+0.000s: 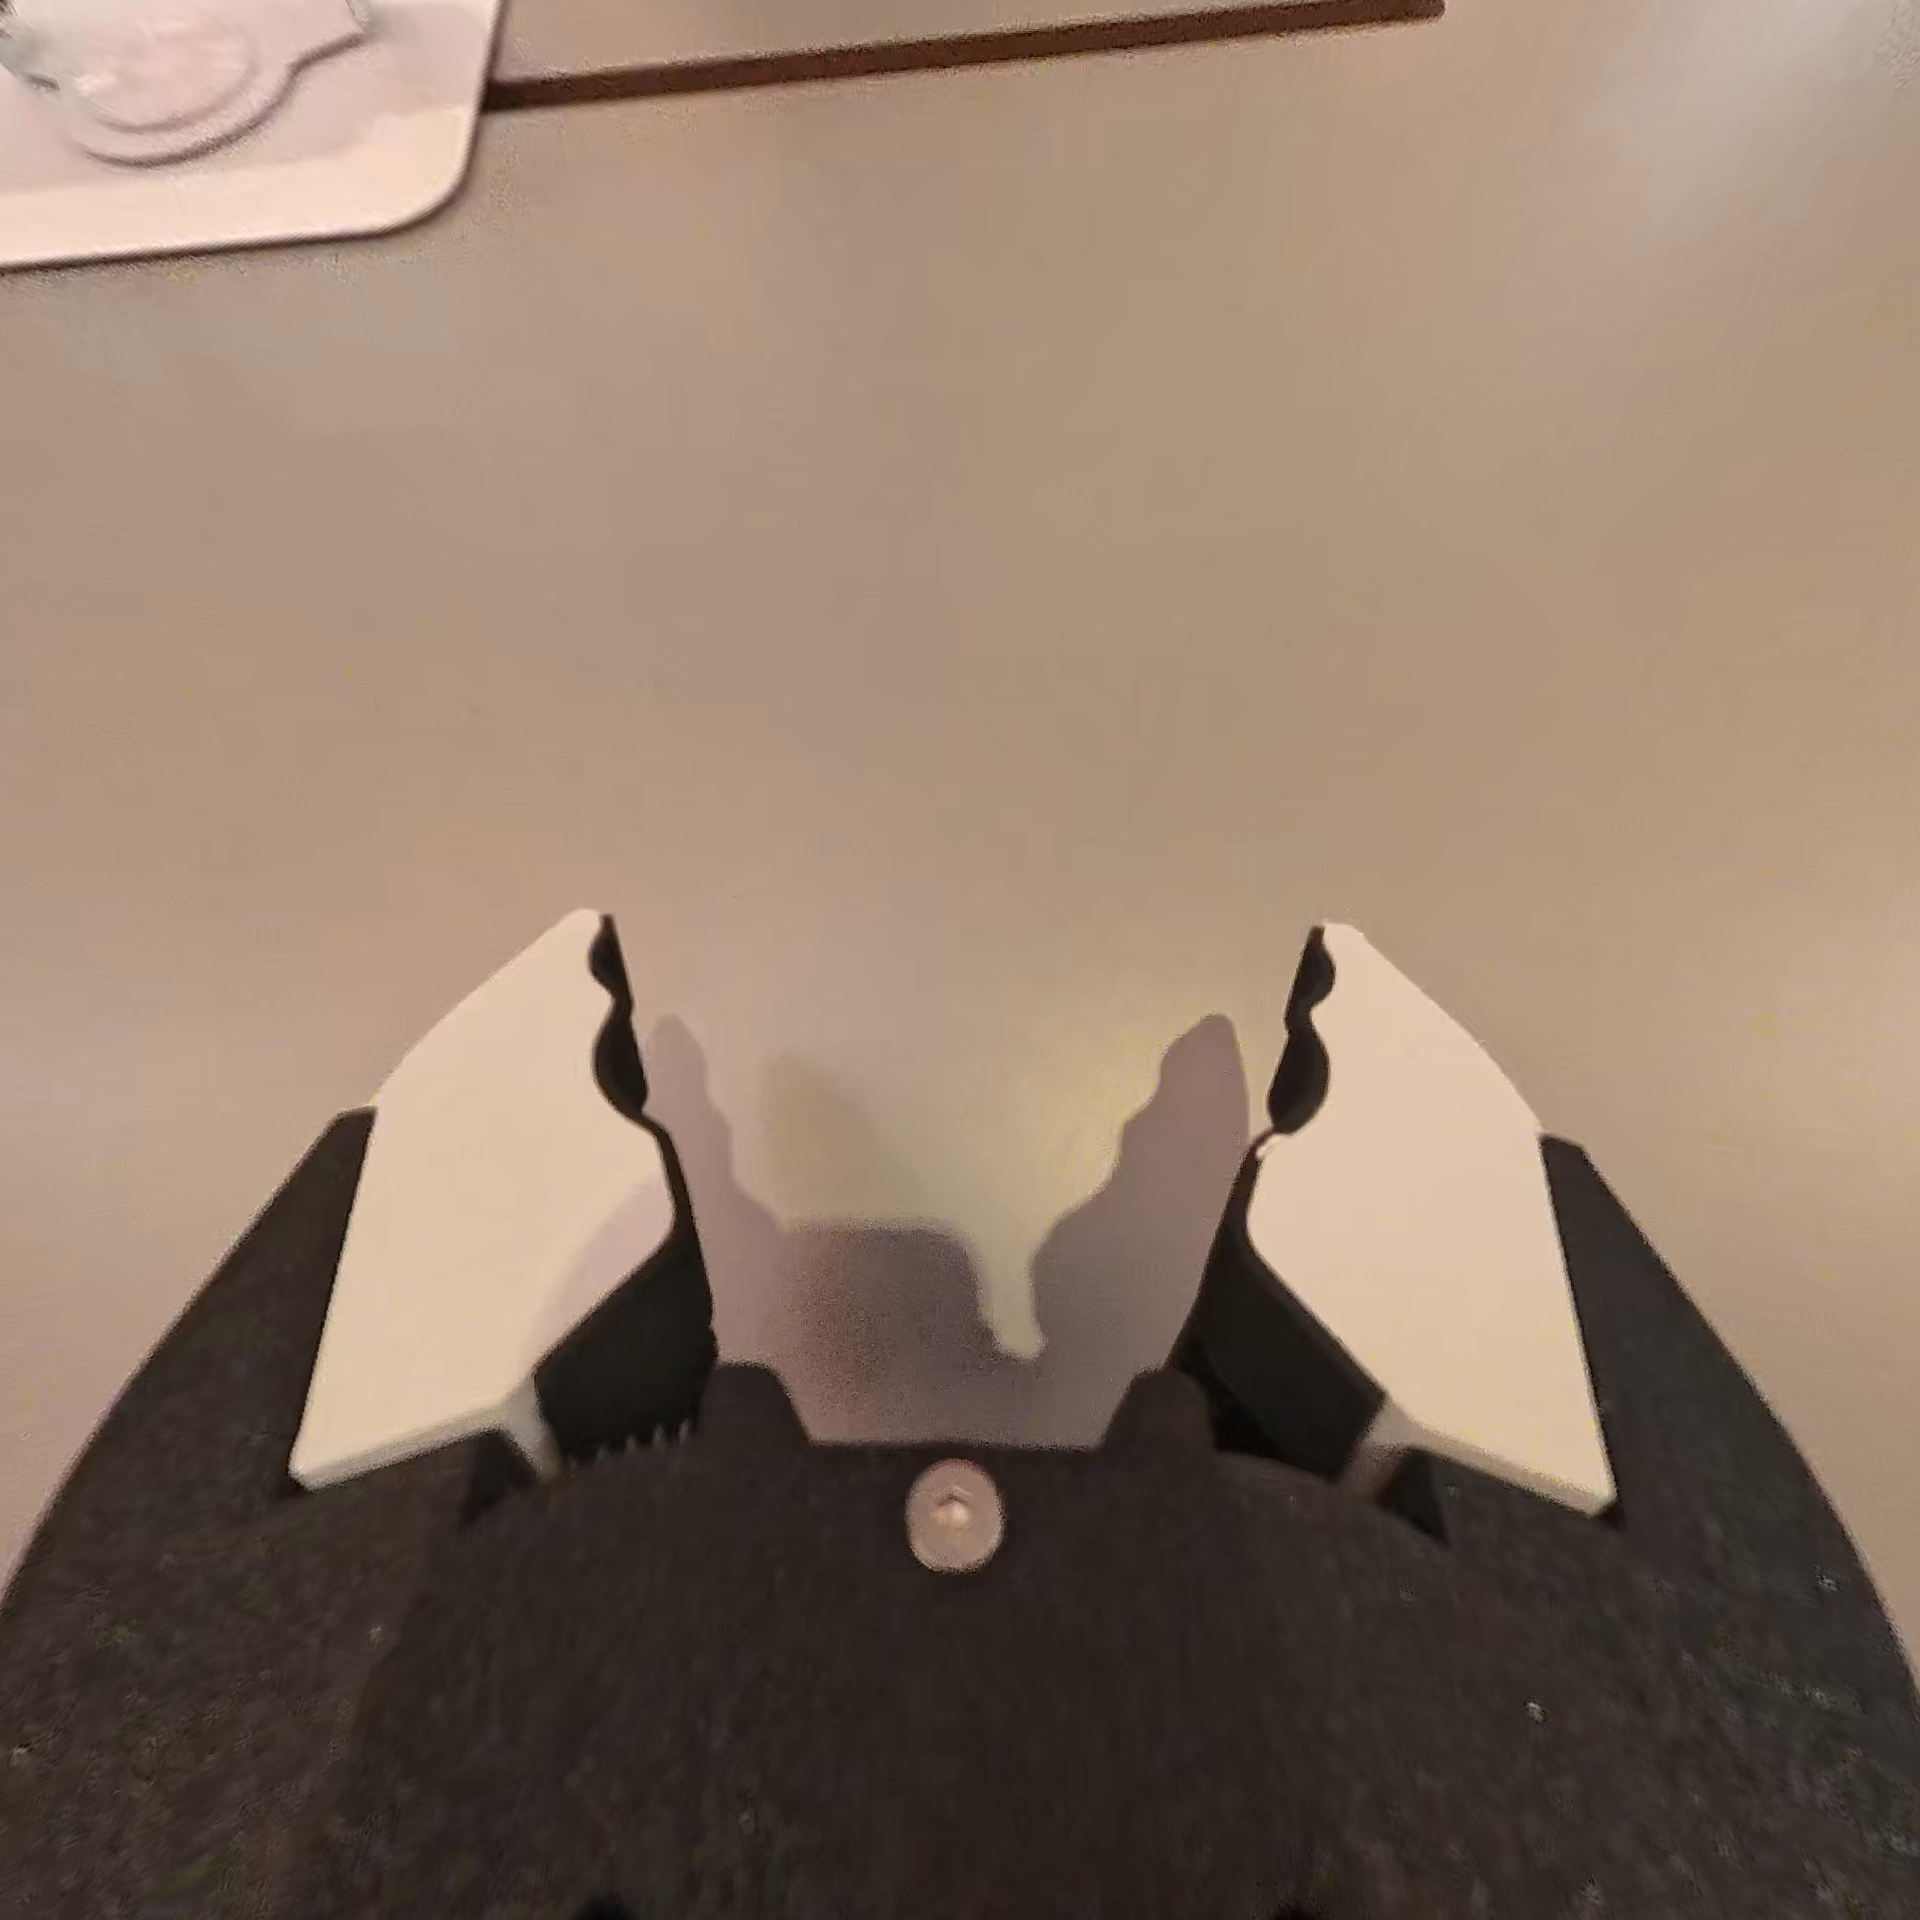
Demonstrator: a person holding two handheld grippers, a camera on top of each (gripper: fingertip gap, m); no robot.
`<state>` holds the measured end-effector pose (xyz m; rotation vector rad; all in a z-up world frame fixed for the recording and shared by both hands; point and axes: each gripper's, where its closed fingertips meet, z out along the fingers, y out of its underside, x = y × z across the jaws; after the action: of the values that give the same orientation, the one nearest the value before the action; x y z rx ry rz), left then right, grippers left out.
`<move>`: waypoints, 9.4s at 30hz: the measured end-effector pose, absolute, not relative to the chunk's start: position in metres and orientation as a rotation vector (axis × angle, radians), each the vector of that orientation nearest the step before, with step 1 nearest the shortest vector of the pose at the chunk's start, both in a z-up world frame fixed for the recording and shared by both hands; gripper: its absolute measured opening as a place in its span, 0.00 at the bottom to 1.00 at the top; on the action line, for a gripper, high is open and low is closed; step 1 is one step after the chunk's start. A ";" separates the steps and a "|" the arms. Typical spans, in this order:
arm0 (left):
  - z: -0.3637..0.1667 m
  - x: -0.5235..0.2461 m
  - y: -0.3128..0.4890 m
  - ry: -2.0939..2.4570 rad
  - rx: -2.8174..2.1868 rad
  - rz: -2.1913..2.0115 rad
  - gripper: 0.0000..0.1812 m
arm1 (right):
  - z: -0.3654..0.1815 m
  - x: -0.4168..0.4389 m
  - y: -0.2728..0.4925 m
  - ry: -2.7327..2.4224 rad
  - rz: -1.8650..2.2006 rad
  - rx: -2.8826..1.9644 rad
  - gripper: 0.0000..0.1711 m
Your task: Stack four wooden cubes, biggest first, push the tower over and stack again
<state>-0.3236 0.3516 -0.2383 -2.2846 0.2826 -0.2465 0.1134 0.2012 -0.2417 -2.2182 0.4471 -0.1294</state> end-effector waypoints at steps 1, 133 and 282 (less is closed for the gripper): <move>-0.242 -0.325 0.353 0.286 -2.291 -0.237 0.67 | -0.247 0.115 0.202 0.453 -0.130 -2.228 0.69; -0.251 -0.317 0.376 0.478 -2.187 -0.339 0.81 | -0.247 0.113 0.213 0.270 -0.195 -2.206 0.85; -0.242 -0.557 0.486 0.532 -2.489 0.067 0.47 | -0.089 0.160 0.123 0.177 -0.366 -1.726 0.70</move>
<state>-0.5572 0.4863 -0.2423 -2.4889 0.5319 0.0669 0.1597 0.1225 -0.0891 -1.7259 0.1766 -0.3659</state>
